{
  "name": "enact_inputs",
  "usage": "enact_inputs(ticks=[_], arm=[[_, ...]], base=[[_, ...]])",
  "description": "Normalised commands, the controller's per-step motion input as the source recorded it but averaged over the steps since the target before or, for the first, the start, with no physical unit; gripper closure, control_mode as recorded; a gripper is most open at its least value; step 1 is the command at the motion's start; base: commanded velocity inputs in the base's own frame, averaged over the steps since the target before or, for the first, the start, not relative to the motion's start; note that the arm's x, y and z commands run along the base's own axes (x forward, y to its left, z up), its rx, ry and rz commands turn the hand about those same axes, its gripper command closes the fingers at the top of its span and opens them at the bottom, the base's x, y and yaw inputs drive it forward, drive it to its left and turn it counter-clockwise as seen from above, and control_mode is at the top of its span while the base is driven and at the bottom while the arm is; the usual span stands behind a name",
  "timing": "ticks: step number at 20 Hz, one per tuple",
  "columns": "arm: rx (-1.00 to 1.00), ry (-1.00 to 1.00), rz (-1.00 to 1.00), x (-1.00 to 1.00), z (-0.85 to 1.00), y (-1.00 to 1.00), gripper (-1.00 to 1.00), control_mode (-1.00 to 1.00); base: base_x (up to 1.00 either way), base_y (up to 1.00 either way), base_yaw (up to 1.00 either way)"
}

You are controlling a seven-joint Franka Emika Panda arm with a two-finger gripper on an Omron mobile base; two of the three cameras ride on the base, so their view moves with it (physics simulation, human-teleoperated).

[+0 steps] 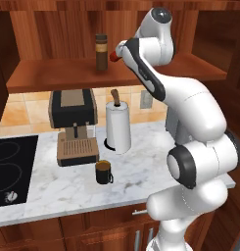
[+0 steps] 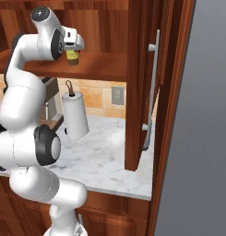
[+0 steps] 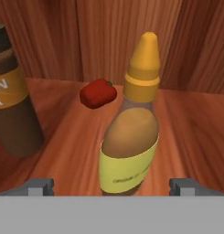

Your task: Pick the cinnamon and honey bottle from the cabinet and place them next to the mug.

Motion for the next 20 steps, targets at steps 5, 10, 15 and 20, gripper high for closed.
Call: enact_inputs(ticks=[5,10,15,20], arm=[[0.0,0.0,0.0,0.13,0.0,-0.01,-1.0,-1.0],[0.0,0.0,0.0,0.26,-0.01,0.0,-1.0,-1.0],[0.0,0.0,0.0,0.06,0.0,0.0,-1.0,-1.0],[0.0,0.0,0.0,0.0,0.0,0.0,-1.0,-1.0]], base=[[0.0,0.0,0.0],[0.0,0.0,0.0],[0.0,0.0,0.0],[0.0,0.0,0.0]])
